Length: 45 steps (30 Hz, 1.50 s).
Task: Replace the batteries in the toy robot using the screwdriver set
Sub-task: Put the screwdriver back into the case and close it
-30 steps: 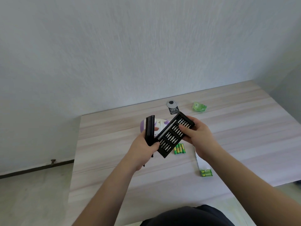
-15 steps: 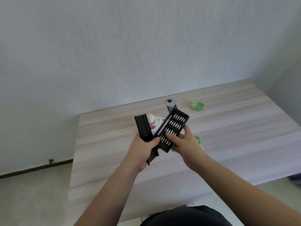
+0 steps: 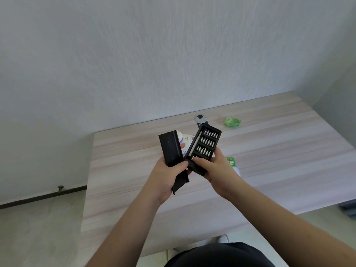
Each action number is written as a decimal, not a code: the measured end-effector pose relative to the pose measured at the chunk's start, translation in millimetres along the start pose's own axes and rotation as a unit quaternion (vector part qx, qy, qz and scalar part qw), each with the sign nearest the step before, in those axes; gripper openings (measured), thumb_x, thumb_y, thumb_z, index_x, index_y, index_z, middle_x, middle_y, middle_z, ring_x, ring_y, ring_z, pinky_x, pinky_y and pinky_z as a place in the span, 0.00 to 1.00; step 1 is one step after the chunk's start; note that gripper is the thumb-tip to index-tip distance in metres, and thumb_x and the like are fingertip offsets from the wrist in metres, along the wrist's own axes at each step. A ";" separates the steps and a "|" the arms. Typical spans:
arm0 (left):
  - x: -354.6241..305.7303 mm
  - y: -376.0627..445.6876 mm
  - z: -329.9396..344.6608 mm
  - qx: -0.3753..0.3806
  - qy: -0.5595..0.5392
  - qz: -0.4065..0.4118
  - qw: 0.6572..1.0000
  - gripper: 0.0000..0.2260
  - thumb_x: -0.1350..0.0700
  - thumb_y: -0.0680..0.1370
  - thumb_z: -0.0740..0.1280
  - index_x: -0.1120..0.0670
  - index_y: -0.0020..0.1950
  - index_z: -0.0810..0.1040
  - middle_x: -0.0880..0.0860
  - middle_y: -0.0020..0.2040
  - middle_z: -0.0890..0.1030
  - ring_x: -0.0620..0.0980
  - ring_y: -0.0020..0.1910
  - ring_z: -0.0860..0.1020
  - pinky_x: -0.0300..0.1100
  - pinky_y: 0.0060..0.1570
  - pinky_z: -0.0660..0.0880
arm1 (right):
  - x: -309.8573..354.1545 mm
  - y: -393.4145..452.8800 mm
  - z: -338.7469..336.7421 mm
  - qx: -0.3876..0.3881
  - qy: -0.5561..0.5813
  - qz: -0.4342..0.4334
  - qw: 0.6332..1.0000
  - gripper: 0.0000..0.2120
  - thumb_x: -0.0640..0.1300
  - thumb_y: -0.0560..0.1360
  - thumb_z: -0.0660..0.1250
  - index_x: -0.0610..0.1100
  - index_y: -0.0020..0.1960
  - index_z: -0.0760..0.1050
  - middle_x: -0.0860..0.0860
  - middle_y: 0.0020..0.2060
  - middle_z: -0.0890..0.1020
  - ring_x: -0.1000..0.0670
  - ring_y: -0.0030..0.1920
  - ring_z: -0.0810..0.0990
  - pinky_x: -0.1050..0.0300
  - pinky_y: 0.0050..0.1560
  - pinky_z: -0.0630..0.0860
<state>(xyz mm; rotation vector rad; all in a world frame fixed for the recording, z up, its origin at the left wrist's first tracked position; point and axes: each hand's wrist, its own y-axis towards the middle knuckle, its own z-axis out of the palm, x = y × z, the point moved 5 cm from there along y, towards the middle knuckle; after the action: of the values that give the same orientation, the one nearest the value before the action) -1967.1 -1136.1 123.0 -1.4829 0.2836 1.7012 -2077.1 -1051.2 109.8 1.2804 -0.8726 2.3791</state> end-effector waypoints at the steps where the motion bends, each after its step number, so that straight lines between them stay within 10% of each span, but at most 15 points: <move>1: -0.2 -0.1 0.1 0.002 -0.001 0.000 1.000 0.21 0.69 0.78 0.64 0.50 0.66 0.75 0.57 0.56 0.83 0.53 0.53 0.82 0.48 0.55 0.79 | -0.5 0.1 -0.2 0.001 0.001 0.001 1.000 0.22 0.30 0.74 0.67 0.43 0.65 0.68 0.42 0.54 0.83 0.44 0.53 0.83 0.54 0.49 0.81; 26: 6.7 6.7 -5.0 -0.020 0.041 -0.015 0.999 0.20 0.70 0.77 0.65 0.56 0.67 0.75 0.56 0.52 0.84 0.53 0.49 0.82 0.44 0.49 0.80 | -4.2 4.7 -4.2 0.010 -0.029 0.001 1.000 0.21 0.28 0.74 0.66 0.42 0.64 0.70 0.44 0.53 0.84 0.46 0.52 0.84 0.54 0.48 0.81; 32: 6.8 7.6 -4.8 -0.004 0.037 -0.020 0.999 0.20 0.70 0.78 0.64 0.52 0.66 0.75 0.55 0.53 0.84 0.50 0.48 0.82 0.42 0.47 0.79 | 4.4 13.1 -13.1 0.014 -0.013 0.010 1.000 0.15 0.42 0.79 0.64 0.42 0.65 0.72 0.43 0.57 0.82 0.43 0.57 0.82 0.44 0.61 0.77; 39: -0.7 7.1 -13.1 0.024 0.099 -0.030 0.994 0.16 0.69 0.78 0.65 0.58 0.65 0.76 0.54 0.48 0.84 0.51 0.44 0.82 0.42 0.44 0.80 | 49.6 25.2 -47.1 -0.045 -0.062 0.005 0.997 0.15 0.46 0.80 0.62 0.43 0.65 0.73 0.47 0.46 0.82 0.50 0.41 0.84 0.57 0.39 0.81; 45: -11.0 11.2 -12.2 0.012 0.195 0.016 0.981 0.14 0.53 0.79 0.67 0.39 0.62 0.75 0.47 0.52 0.84 0.47 0.48 0.81 0.43 0.48 0.78 | 62.6 22.6 -52.5 -0.008 -0.185 -0.033 0.982 0.09 0.39 0.80 0.63 0.42 0.59 0.77 0.48 0.43 0.85 0.53 0.42 0.85 0.61 0.38 0.81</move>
<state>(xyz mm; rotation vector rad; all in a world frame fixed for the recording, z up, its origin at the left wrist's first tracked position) -1966.9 -1155.8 125.7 -1.7962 0.5359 1.4136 -2157.7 -1036.5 131.4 1.7502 -0.9274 2.1117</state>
